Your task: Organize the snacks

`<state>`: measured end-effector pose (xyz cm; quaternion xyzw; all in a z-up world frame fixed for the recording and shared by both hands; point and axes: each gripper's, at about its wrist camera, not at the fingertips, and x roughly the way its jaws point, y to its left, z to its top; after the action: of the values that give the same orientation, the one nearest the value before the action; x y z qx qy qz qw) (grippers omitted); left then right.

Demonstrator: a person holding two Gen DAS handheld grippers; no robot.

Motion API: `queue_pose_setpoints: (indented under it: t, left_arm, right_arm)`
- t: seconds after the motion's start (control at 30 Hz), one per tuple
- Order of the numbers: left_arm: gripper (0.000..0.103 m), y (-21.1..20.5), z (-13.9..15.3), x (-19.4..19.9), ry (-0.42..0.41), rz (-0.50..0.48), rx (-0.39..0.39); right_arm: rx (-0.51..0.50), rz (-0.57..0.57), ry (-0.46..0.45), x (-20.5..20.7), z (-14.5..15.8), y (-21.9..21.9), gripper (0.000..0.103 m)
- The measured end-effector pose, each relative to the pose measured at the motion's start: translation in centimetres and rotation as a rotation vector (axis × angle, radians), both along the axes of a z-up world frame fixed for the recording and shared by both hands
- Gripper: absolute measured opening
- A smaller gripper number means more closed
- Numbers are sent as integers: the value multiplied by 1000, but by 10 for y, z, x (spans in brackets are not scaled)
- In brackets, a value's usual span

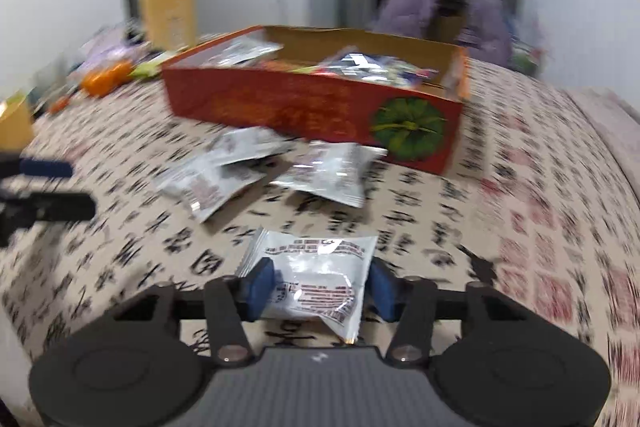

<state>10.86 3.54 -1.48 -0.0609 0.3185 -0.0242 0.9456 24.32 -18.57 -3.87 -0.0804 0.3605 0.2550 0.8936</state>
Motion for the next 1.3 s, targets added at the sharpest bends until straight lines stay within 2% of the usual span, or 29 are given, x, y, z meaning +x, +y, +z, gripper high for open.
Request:
queue_pose_setpoints:
  t: [0.1, 0.13, 0.2, 0.3, 0.37, 0.43, 0.47, 0.5, 0.57, 0.63, 0.77, 0.9, 1.3]
  left_arm:
    - [103, -2, -1, 4, 4, -5, -12]
    - [103, -3, -2, 6, 6, -10, -19]
    - [103, -6, -3, 8, 10, -16, -27]
    - [103, -9, -2, 10, 10, -35, -35]
    - [103, -11, 0, 10, 0, -47, -32]
    - [103, -11, 2, 10, -10, -57, -30]
    - [103, -11, 3, 11, -13, -60, -28]
    - [103, -10, 3, 11, -15, -63, -28]
    - [103, -8, 3, 12, -15, -65, -26]
    - [103, -6, 2, 13, -13, -60, -30]
    - [103, -3, 1, 12, -11, -50, -38]
    - [103, 0, 2, 10, -13, -44, -37]
    - [103, 2, 2, 9, -16, -45, -43]
  right_arm:
    - [7, -185, -3, -3, 0, -6, 44]
    - [19, -287, 0, -5, 0, -8, 44]
    - [59, -403, 8, -9, 0, -10, 44]
    - [91, -477, 18, -11, 1, -8, 46]
    - [123, -449, 17, -11, 5, -10, 47]
    - [114, -376, -12, -14, 13, -12, 67]
    - [97, -334, -30, -15, 17, -14, 82]
    - [72, -280, -58, -17, 22, -14, 86]
    - [-20, -190, -100, -18, 30, -18, 86]
    - [-60, -114, -86, -14, 30, -25, 86]
    - [-86, -20, -13, -3, 26, -24, 83]
    - [-106, 53, 9, -7, 16, -16, 81]
    - [-92, -1, -7, 2, 4, -7, 80]
